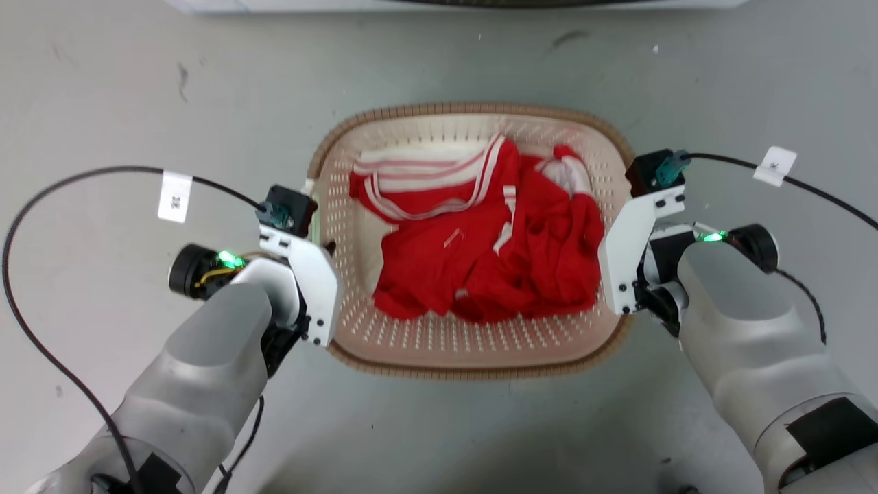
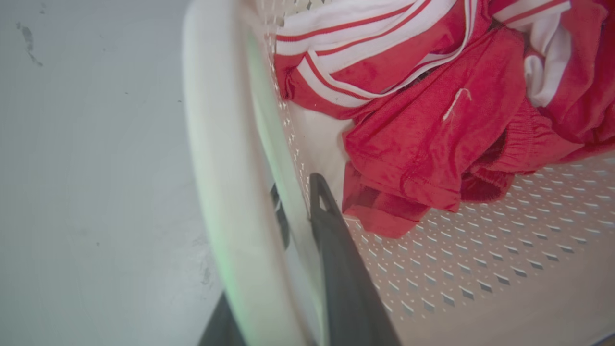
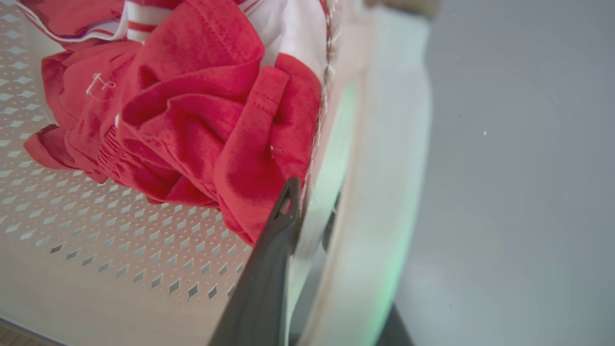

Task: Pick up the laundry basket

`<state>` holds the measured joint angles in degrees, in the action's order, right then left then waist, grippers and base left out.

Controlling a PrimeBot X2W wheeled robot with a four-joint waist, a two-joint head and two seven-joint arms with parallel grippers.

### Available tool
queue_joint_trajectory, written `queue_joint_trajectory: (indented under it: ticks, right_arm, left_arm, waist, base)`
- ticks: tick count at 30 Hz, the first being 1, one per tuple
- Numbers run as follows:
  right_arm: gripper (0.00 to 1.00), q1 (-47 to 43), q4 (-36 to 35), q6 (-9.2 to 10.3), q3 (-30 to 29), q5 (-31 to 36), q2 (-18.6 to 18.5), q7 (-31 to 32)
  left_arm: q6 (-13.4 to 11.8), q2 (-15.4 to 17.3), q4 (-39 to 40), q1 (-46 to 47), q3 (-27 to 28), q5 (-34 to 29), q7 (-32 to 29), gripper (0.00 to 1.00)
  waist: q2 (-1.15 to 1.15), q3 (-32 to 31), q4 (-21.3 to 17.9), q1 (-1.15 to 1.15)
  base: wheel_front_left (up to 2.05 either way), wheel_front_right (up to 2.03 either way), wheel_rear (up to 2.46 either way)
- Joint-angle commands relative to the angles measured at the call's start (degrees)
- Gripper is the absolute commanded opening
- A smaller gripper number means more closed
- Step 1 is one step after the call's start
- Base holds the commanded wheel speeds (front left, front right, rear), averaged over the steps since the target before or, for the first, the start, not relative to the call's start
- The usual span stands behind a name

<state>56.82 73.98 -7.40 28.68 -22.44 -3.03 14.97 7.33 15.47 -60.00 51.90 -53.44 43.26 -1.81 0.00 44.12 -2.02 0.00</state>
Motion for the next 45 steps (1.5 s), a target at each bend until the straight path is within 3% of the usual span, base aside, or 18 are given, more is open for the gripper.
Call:
queue_joint_trajectory:
  ticks: [1, 13, 24, 30, 45]
  right_arm:
    - [0.0, -0.2, -0.3, -0.16, 0.2, 0.8, 0.3, 0.9]
    - [0.0, -4.9, -0.2, -0.08, -2.0, 2.1, 0.0, 14.0]
    - [0.0, -9.4, -0.5, -0.08, 0.1, -2.6, -0.2, 24.8]
    - [0.0, -11.0, -2.4, -0.09, 2.1, -5.3, -0.1, 30.7]
    - [0.0, -14.5, -3.9, -0.16, 5.6, -8.9, 0.0, 35.0]
  left_arm:
    - [0.2, 0.5, 0.7, -1.0, -1.1, 0.5, -1.0, 0.0]
    - [0.2, 4.5, 7.3, -3.7, -10.0, 12.7, -13.5, 0.0]
    - [0.3, 6.8, 10.6, -7.4, -16.3, 21.9, -24.2, 0.0]
    - [0.3, 6.9, 11.8, -9.5, -17.7, 26.1, -28.9, 0.0]
    - [0.4, 7.5, 11.8, -12.4, -19.1, 31.2, -38.5, 0.0]
  waist:
    - [0.0, -4.0, -0.2, 0.0]
    - [0.0, -21.3, -0.2, 0.0]
    - [0.0, -34.6, -0.1, 0.0]
    - [0.0, -39.9, 0.0, 0.0]
    - [0.0, -47.9, -0.2, 0.0]
  base:
    - [0.0, 0.0, 0.0]
    - [0.0, 0.0, 0.0]
    - [0.0, 0.0, 0.0]
    - [0.0, 0.0, 0.0]
    - [0.0, 0.0, 0.0]
